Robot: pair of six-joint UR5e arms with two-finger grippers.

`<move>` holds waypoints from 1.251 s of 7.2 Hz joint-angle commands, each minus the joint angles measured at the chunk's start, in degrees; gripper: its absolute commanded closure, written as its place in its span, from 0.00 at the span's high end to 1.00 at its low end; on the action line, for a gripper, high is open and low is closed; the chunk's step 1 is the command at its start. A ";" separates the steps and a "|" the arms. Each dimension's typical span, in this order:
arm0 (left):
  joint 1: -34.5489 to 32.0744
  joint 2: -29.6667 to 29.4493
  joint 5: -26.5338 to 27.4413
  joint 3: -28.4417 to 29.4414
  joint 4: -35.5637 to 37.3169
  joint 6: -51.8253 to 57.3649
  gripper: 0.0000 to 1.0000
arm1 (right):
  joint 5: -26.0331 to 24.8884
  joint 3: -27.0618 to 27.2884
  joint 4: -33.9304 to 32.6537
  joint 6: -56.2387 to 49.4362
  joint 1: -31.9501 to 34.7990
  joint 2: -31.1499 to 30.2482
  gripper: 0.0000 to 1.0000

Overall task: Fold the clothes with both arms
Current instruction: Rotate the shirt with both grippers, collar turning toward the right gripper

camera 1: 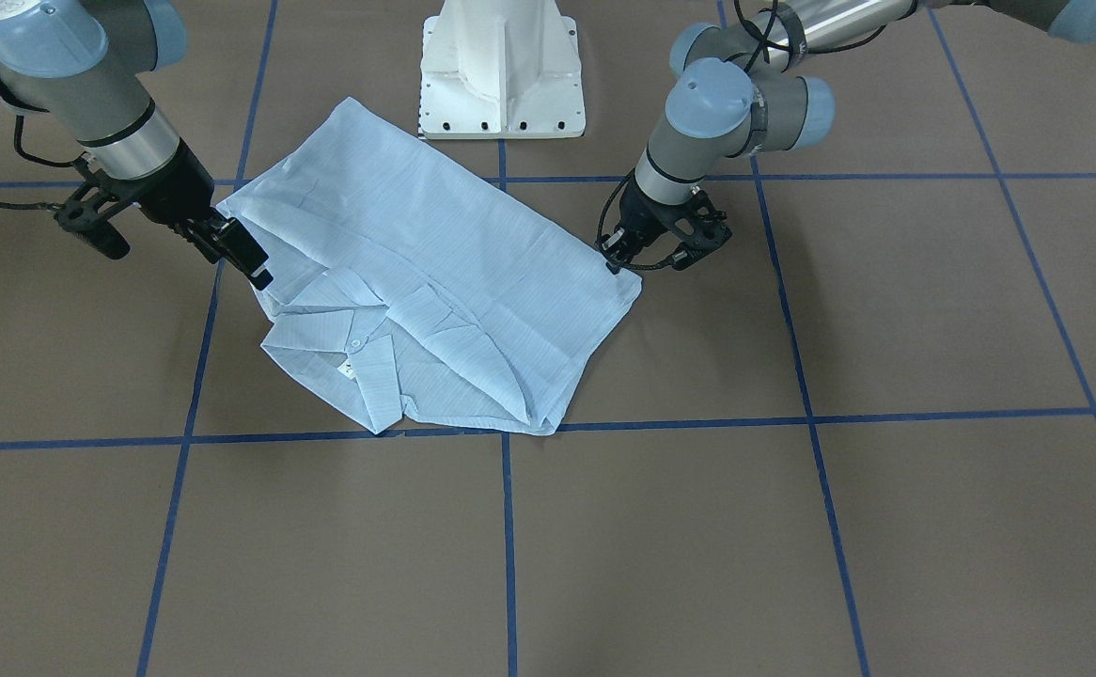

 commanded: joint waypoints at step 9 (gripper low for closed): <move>-18.02 -22.26 7.62 40.40 -25.60 15.85 0.02 | -0.88 -2.63 4.01 0.36 -3.05 3.17 1.00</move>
